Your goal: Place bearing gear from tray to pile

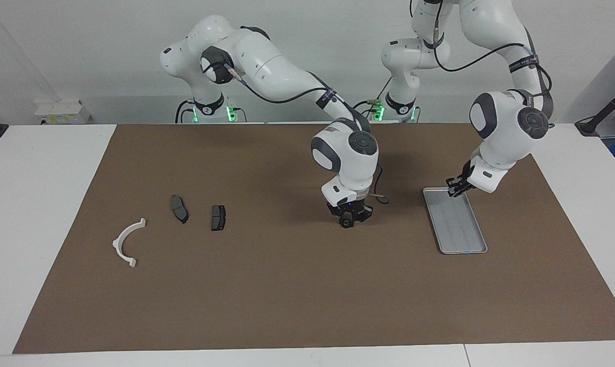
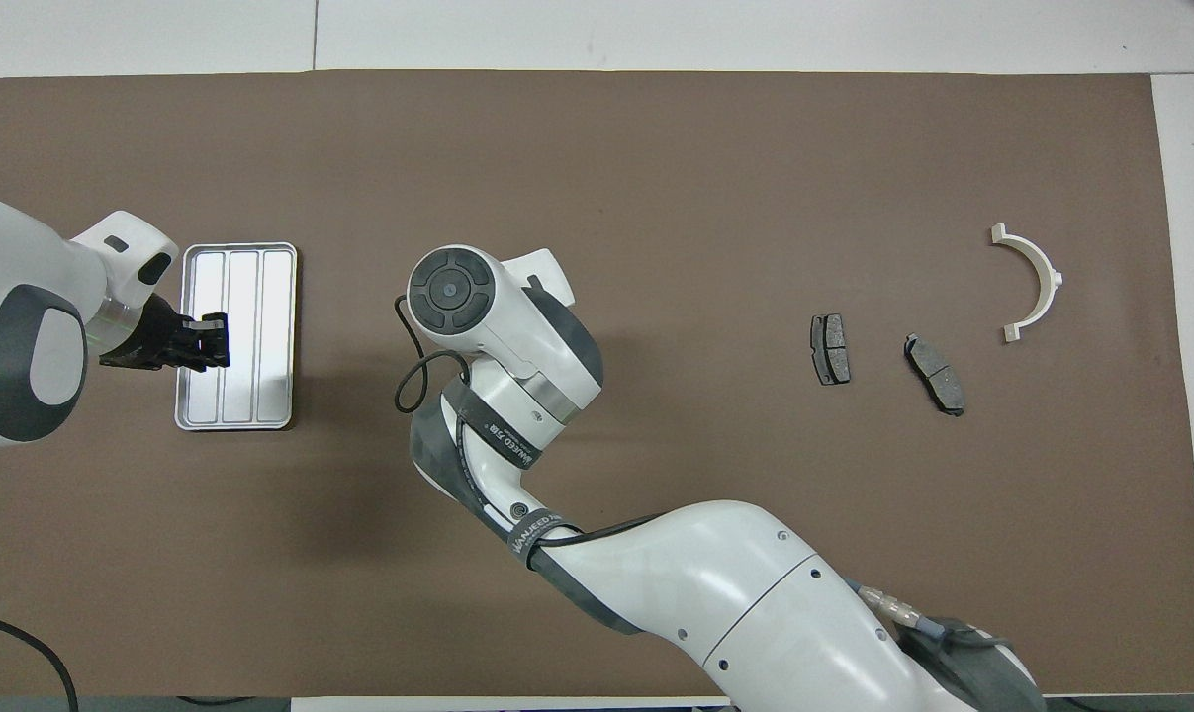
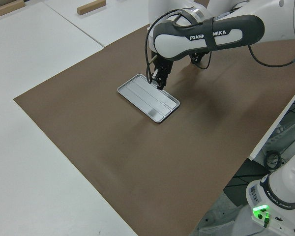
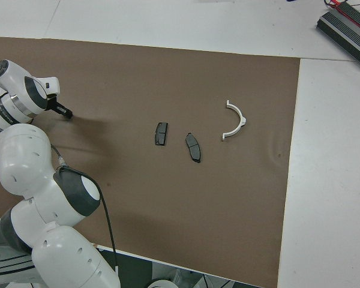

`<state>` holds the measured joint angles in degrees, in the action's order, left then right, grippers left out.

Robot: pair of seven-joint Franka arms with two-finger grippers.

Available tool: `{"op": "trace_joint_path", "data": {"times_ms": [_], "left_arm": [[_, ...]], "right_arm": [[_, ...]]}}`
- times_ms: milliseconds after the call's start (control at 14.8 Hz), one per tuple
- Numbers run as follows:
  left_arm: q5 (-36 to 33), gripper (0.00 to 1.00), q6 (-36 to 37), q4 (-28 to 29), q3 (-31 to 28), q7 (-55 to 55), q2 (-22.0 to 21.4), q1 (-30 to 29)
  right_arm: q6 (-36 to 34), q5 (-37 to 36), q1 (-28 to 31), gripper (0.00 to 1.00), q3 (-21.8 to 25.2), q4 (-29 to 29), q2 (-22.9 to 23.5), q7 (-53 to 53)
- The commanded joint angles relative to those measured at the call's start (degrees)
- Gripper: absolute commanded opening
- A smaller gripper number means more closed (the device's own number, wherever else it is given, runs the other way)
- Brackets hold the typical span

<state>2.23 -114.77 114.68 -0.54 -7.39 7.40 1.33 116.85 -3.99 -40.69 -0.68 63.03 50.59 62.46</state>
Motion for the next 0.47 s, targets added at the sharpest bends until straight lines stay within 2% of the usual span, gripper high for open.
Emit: {"op": "trace_joint_path", "data": {"times_ms": [0, 203, 271, 407], "left_arm": [[-0.1, 0.02, 1.3, -0.2, -0.4, -1.8, -0.7, 1.0], [-0.1, 0.02, 1.3, -0.3, -0.4, -3.4, -0.7, 1.8], [-0.1, 0.02, 1.2, -0.4, -0.4, -3.9, -0.7, 2.1], [-0.1, 0.02, 1.2, -1.0, -0.2, -4.4, -0.5, 2.3]], "right_arm": [[0.4, 0.0, 0.4, 0.00, -0.3, -0.7, 0.6, 0.6], [-4.7, -0.4, 1.2, 0.00, 0.0, -1.1, -0.7, 0.0], [-7.7, -0.3, 4.2, 0.00, -1.0, -1.5, -2.3, -1.2], [-14.9, -0.1, 9.1, 0.00, -2.4, -1.6, -8.0, -10.5]]}}
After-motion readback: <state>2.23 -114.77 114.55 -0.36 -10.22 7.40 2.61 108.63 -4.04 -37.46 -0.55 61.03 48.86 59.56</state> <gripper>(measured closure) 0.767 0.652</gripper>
